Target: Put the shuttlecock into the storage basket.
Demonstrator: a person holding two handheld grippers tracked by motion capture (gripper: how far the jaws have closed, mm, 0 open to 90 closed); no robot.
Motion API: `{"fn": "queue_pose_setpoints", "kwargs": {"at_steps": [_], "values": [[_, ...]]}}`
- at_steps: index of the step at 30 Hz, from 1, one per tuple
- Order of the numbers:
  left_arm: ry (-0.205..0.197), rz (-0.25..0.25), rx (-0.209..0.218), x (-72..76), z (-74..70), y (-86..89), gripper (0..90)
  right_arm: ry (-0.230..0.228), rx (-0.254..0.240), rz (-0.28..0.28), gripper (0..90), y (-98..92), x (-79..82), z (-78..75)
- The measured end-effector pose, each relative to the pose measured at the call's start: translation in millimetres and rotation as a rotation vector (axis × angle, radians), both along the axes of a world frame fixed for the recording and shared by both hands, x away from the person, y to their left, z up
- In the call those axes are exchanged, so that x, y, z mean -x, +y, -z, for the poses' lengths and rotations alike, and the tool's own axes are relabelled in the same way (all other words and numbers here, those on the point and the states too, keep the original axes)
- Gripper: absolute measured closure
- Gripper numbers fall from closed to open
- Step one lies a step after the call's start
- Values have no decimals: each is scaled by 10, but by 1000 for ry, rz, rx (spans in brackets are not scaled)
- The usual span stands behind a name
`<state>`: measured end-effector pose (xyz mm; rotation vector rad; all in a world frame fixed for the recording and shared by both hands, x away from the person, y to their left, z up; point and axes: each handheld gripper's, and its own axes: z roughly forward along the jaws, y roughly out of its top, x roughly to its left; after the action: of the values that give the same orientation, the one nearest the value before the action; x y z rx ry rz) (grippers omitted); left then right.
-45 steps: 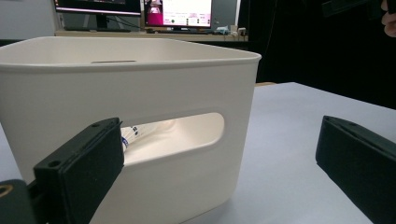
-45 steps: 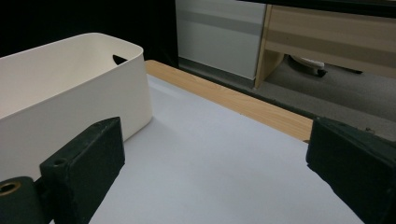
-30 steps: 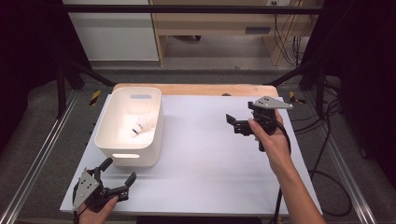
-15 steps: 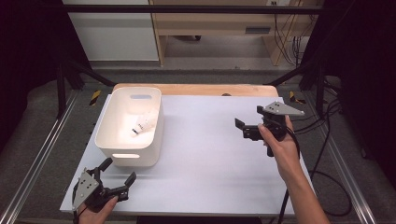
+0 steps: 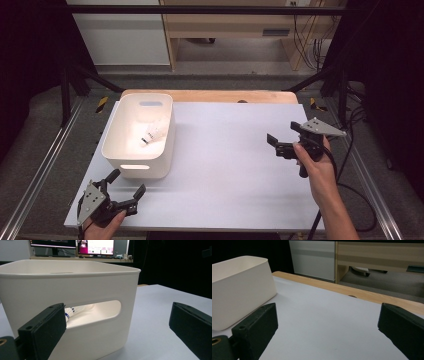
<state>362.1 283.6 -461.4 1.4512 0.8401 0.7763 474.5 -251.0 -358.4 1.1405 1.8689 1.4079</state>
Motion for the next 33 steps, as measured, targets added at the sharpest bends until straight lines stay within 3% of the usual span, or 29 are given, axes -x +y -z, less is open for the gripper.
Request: {"fn": "queue_pose_setpoints", "kwargs": {"at_steps": [18,33], "values": [[-27,2,-20,6,5,-3,5,12,3,51,38,-291,392,371],[-33,-22,-26,0,11,15,5,-82,7,30,45,-260,634,617]]}}
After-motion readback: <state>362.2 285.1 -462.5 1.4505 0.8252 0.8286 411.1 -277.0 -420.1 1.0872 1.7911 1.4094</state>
